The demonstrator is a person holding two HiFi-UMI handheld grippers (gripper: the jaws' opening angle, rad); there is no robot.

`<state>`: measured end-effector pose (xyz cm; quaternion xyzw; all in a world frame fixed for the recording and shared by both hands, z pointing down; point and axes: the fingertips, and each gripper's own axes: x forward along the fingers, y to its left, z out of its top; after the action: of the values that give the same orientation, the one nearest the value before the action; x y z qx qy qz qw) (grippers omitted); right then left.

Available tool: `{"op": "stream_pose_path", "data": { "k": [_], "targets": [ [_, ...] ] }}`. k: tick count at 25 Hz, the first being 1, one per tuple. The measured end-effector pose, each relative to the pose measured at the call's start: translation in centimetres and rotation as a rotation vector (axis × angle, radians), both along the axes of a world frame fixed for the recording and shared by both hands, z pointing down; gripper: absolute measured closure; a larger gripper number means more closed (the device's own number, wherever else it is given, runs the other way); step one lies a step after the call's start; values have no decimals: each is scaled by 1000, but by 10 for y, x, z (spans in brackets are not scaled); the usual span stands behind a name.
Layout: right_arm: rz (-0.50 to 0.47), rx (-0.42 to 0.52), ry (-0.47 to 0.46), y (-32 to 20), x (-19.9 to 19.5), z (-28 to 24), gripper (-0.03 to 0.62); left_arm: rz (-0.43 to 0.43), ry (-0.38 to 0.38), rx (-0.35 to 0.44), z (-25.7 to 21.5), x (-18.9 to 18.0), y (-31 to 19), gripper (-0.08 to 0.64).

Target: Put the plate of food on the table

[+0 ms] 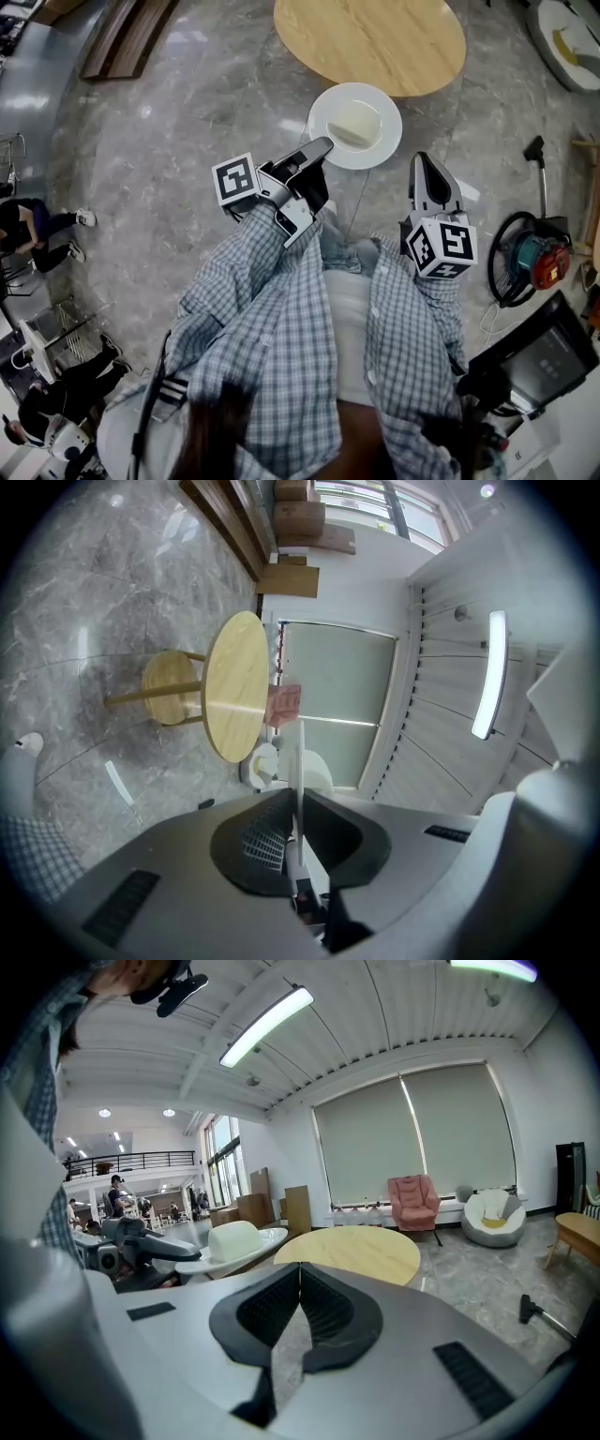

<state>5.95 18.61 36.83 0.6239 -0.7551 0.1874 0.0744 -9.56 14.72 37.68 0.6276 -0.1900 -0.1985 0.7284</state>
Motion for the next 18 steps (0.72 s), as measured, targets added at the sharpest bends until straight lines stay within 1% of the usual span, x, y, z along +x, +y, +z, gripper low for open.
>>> {"op": "stream_pose_path", "data": {
  "k": [5, 10, 15, 18],
  "targets": [
    [4, 14, 5, -1, 0, 0, 584, 4, -3, 11, 0, 0, 0, 538],
    [17, 8, 15, -31, -10, 2, 584, -8, 2, -1, 5, -17, -30, 538],
    [17, 11, 19, -37, -3, 6, 584, -17, 2, -4, 12, -16, -39, 538],
    [35, 9, -9, -38, -2, 5, 584, -15, 0, -7, 14, -18, -42, 538]
  ]
}}
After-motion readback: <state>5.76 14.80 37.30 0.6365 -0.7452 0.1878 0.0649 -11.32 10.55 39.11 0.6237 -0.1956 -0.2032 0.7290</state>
